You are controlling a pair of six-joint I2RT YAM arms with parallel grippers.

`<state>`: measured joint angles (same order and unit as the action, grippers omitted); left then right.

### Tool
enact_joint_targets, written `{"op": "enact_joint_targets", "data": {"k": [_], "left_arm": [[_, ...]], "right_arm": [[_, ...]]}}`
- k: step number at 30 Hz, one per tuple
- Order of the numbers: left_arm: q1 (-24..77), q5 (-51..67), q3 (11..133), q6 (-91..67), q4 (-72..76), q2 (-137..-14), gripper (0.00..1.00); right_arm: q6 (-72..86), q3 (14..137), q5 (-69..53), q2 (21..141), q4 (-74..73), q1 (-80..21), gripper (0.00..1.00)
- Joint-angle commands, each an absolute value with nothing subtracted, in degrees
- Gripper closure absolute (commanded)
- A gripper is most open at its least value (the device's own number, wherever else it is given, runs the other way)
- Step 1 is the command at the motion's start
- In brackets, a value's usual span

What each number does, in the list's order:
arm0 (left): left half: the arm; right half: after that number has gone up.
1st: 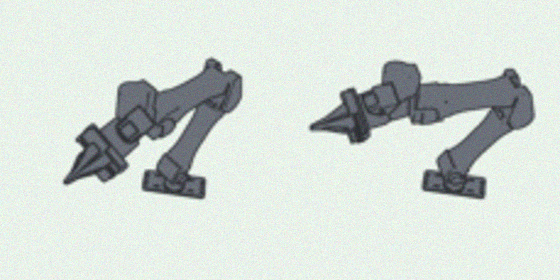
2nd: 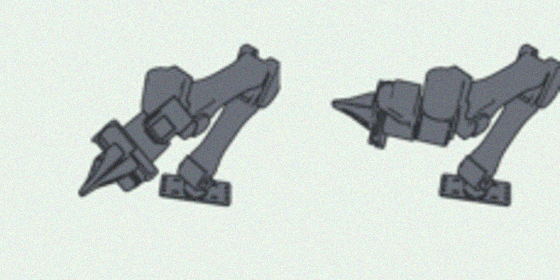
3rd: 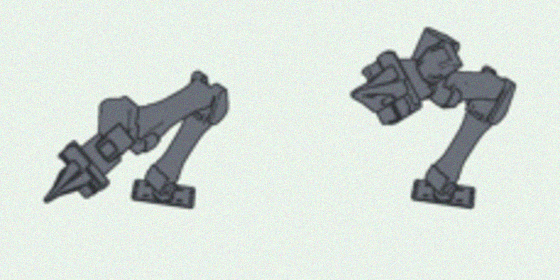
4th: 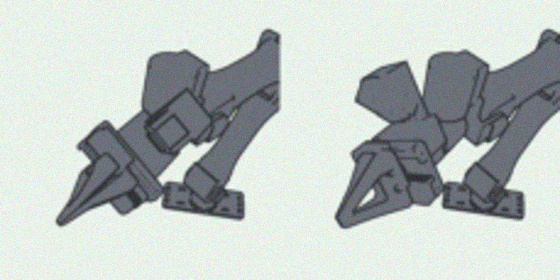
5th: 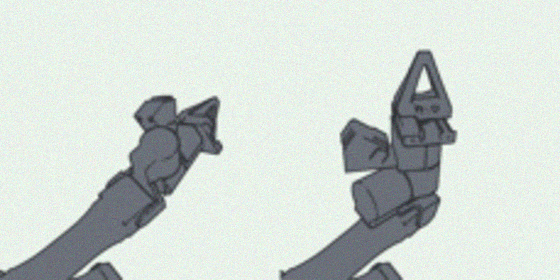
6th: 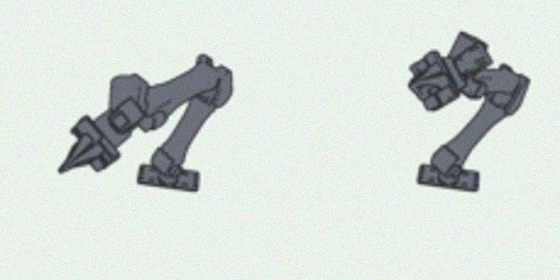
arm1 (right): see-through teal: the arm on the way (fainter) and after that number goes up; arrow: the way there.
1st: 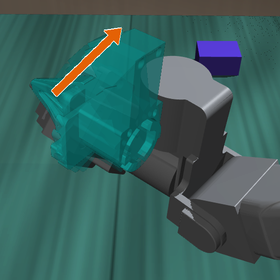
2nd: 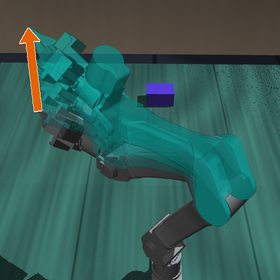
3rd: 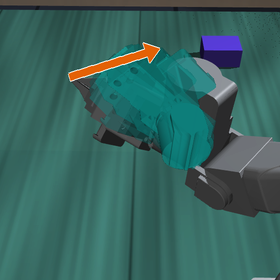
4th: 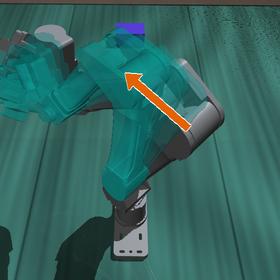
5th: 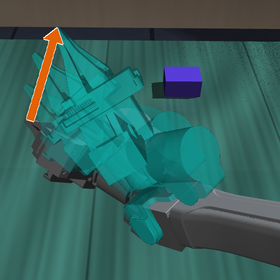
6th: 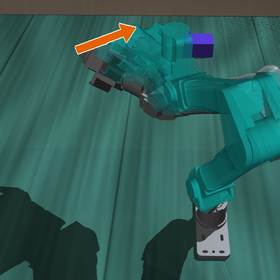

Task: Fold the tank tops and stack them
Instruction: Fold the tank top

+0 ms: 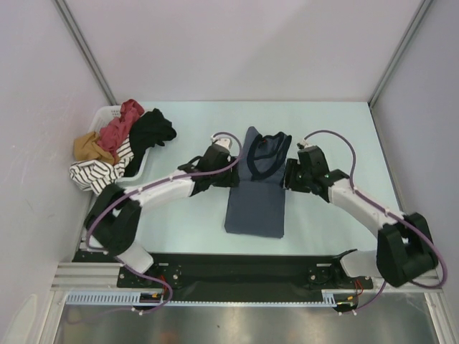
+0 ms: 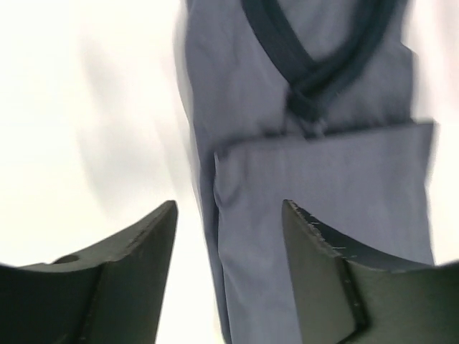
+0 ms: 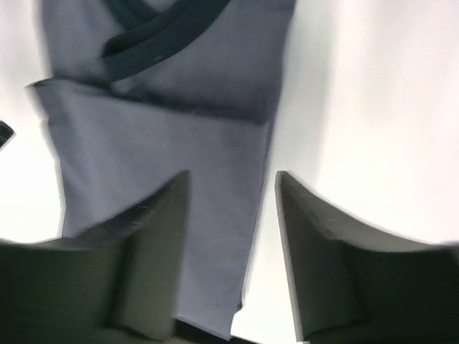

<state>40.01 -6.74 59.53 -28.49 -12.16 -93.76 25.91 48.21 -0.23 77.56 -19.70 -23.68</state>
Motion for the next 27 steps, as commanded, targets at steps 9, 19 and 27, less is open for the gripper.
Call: {"op": "enact_joint_targets", "data": {"k": [9,19,27], "left_arm": [[47.10,16.85,43.43,-35.77,-5.11,-75.15,0.76],[48.78,25.48,37.97,-37.18,-2.56,-77.76,0.88],[43.60,23.65,29.54,-36.48,1.85,-83.40,0.95]], "right_arm": [[34.96,35.34,-25.82,59.68,-17.32,-31.02,0.95],[38.94,27.08,-31.64,63.00,-8.71,-35.24,0.96],[35.95,18.65,-30.93,69.96,-4.83,-29.63,1.00]]}}
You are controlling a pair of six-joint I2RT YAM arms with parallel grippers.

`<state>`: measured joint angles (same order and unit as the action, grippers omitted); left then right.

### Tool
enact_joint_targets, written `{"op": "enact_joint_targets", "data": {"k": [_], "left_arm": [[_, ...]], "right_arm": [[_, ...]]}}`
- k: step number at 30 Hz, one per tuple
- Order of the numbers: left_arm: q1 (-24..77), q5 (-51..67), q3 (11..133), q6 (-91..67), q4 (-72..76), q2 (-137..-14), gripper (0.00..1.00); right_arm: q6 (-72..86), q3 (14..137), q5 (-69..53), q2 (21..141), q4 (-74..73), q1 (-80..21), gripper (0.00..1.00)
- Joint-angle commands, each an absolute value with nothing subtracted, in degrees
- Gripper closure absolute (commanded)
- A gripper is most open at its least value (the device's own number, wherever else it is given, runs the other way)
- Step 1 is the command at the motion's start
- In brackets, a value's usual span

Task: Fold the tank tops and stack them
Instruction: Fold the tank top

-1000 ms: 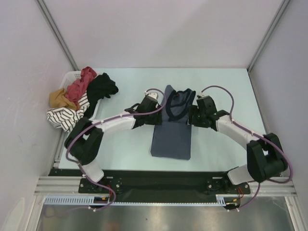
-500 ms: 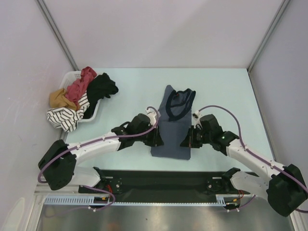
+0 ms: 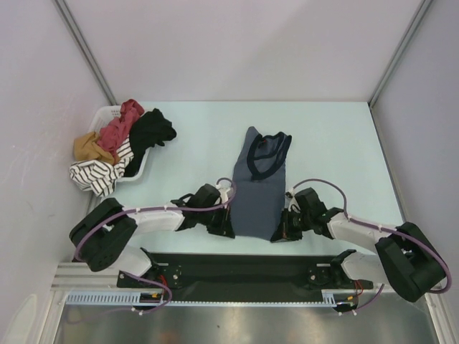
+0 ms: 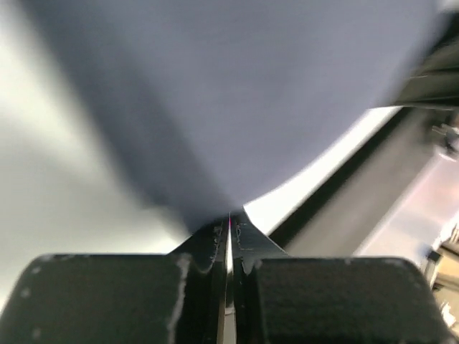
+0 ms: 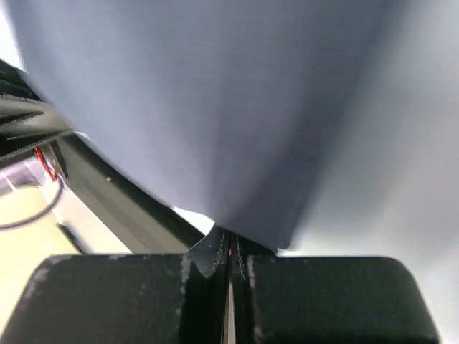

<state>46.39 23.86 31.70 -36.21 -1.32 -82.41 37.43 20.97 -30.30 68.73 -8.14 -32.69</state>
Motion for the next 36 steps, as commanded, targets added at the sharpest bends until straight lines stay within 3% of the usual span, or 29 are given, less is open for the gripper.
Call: {"op": "enact_joint_targets", "data": {"k": [1,7,9,15,20,23,24,25,30,36], "left_arm": [[42.98,21.29,29.18,-36.39,1.15,-83.84,0.95],[42.10,14.07,28.65,-35.51,-5.53,-78.68,0.95],[42.19,13.71,28.57,-35.68,-7.02,-76.65,0.93],[42.71,13.80,28.47,-36.56,-9.49,-66.11,0.73],[43.68,15.82,32.77,-37.53,-8.45,-63.28,0.67],[44.47,17.22,35.85,-37.97,-6.69,-67.05,0.68],[44.56,18.36,36.38,-38.06,-5.98,-68.10,0.69],[44.56,18.46,36.82,-38.14,-5.37,-70.46,0.70],[44.56,17.05,37.44,-38.14,-3.34,-77.07,0.75],[44.38,14.94,30.95,-39.02,-0.18,-84.02,0.83]], "right_arm": [[35.43,18.28,-31.11,70.22,-5.53,-26.75,1.00],[33.75,19.77,-26.37,66.02,-12.91,-24.79,1.00],[33.93,20.74,-25.41,62.85,-15.10,-24.79,0.95],[34.63,24.61,-23.90,54.24,-22.41,-24.96,0.73],[36.99,26.54,-27.51,55.10,-19.79,-25.92,0.70],[38.14,27.86,-27.69,59.23,-16.09,-28.03,0.81],[38.67,28.91,-27.86,60.63,-15.21,-29.08,0.94],[38.85,29.35,-27.95,61.86,-13.73,-29.35,0.98],[39.11,30.24,-27.08,69.60,-10.81,-30.06,1.00],[38.32,25.41,-22.50,69.36,-13.09,-28.31,1.00]]}}
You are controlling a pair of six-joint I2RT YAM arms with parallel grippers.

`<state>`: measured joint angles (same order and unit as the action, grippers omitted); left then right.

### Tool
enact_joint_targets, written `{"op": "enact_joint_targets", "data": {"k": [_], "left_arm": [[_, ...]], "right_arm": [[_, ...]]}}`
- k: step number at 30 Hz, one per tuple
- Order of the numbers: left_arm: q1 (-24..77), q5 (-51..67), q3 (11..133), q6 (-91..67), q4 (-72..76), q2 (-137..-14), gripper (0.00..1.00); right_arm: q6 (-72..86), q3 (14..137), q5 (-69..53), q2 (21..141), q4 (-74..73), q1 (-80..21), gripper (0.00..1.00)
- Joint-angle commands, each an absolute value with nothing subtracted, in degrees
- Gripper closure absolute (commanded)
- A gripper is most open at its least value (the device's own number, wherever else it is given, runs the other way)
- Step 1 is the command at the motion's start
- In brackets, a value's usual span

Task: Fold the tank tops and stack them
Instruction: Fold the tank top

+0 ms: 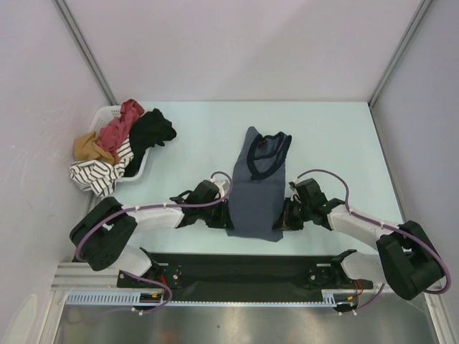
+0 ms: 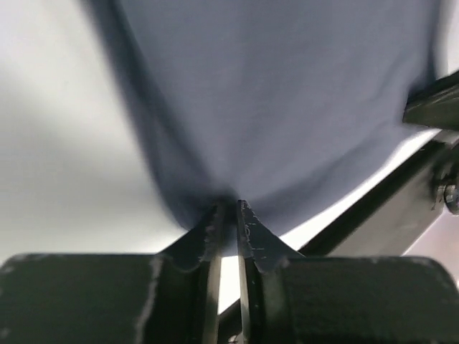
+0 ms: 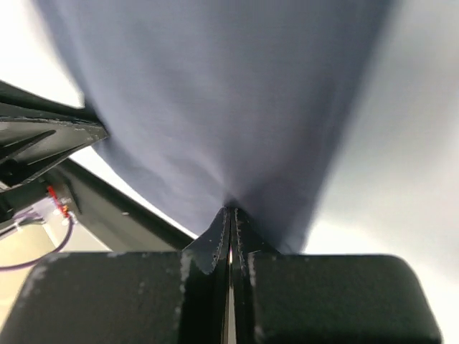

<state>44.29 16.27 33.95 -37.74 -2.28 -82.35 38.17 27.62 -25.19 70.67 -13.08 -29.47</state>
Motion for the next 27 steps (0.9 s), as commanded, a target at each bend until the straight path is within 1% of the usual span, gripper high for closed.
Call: {"op": "enact_joint_targets", "data": {"k": [1,3,6,8,10,11,14,15,18,20,21,23,27], "left_arm": [[44.38,14.94,29.98,-39.28,-0.18,-84.02,0.84],[44.38,14.85,26.64,-39.90,1.67,-82.19,0.85],[44.47,13.36,24.00,-40.69,0.62,-78.07,0.83],[44.56,12.40,24.08,-40.26,-2.43,-76.30,0.80],[44.65,11.52,24.52,-39.82,-4.99,-73.57,0.67],[44.74,11.34,24.87,-39.64,-5.36,-72.52,0.52],[45.17,10.11,24.96,-39.64,-6.59,-68.30,0.27],[45.35,10.02,25.05,-39.46,-6.50,-66.72,0.25],[45.61,9.93,25.05,-39.11,-6.77,-66.01,0.25],[45.97,10.54,24.96,-39.02,-5.63,-66.79,0.32],[46.14,10.98,24.53,-39.02,-5.10,-67.93,0.39],[46.84,12.12,24.26,-39.29,-2.73,-70.30,0.44],[48.43,12.31,24.61,-40.16,-0.18,-74.34,0.43]], "right_arm": [[38.06,24.70,-22.24,68.56,-13.88,-27.95,1.00],[37.62,23.21,-20.23,65.06,-17.11,-27.07,1.00],[37.44,22.24,-17.50,61.10,-20.91,-26.54,1.00],[38.05,21.71,-18.02,58.10,-21.53,-26.46,0.98],[38.50,22.85,-15.83,56.87,-24.59,-26.72,0.84],[38.50,23.29,-15.39,55.47,-25.22,-26.98,0.66],[38.41,24.52,-12.84,53.01,-27.51,-28.30,0.49],[38.41,24.70,-12.48,52.65,-27.77,-28.65,0.48],[38.58,24.61,-12.92,52.99,-27.25,-30.05,0.49],[39.11,24.00,-13.27,53.61,-25.58,-31.11,0.51],[39.29,23.82,-13.79,54.40,-24.10,-31.46,0.51],[39.72,23.12,-14.67,55.80,-21.81,-32.08,0.51],[40.34,22.33,-15.20,58.09,-19.26,-32.69,0.52]]}}
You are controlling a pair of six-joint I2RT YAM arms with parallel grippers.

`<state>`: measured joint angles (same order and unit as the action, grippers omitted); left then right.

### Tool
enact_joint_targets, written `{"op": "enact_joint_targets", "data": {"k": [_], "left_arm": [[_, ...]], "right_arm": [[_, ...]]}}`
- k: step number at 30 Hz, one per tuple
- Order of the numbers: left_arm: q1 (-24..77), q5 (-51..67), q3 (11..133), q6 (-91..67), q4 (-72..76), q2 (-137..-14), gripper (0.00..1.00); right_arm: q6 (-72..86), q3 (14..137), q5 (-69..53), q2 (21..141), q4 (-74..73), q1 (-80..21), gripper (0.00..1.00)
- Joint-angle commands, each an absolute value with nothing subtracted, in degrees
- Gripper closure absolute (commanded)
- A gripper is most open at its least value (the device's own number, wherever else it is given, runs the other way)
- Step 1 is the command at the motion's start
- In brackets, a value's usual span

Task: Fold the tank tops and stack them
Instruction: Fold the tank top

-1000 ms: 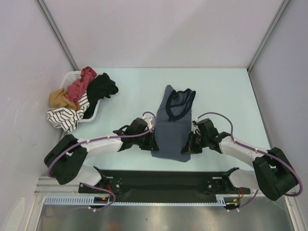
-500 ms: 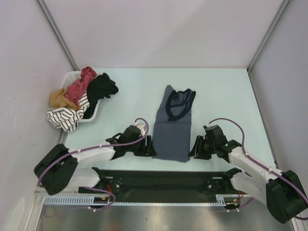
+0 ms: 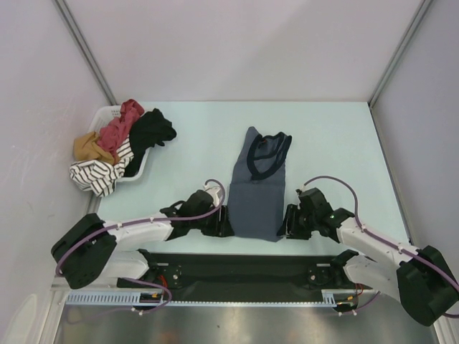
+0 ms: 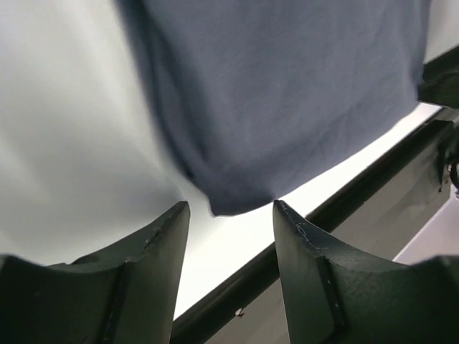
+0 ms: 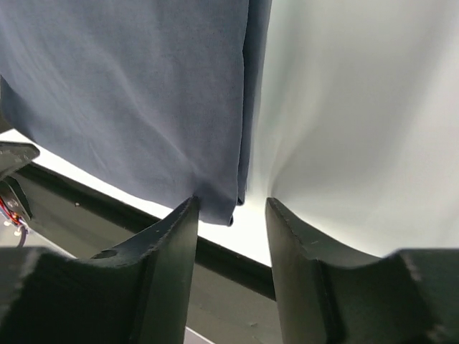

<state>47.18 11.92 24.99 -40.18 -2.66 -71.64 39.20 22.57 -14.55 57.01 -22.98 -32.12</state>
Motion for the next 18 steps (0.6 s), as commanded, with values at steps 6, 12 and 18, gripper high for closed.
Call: {"op": "enact_joint_targets", "data": {"k": [6,12,18], "left_arm": [[48.78,10.90,25.40,-40.52,-0.26,-79.18,0.56],[49.30,10.55,26.71,-39.90,-2.10,-77.79,0.95],[52.99,8.70,29.62,-40.43,-8.35,-72.34,1.00]], "right_arm": [[41.04,21.18,-14.94,59.33,-18.72,-32.78,0.68],[41.57,21.36,-15.55,57.31,-22.31,-32.87,1.00],[44.64,21.88,-16.08,48.00,-29.08,-34.36,1.00]]}}
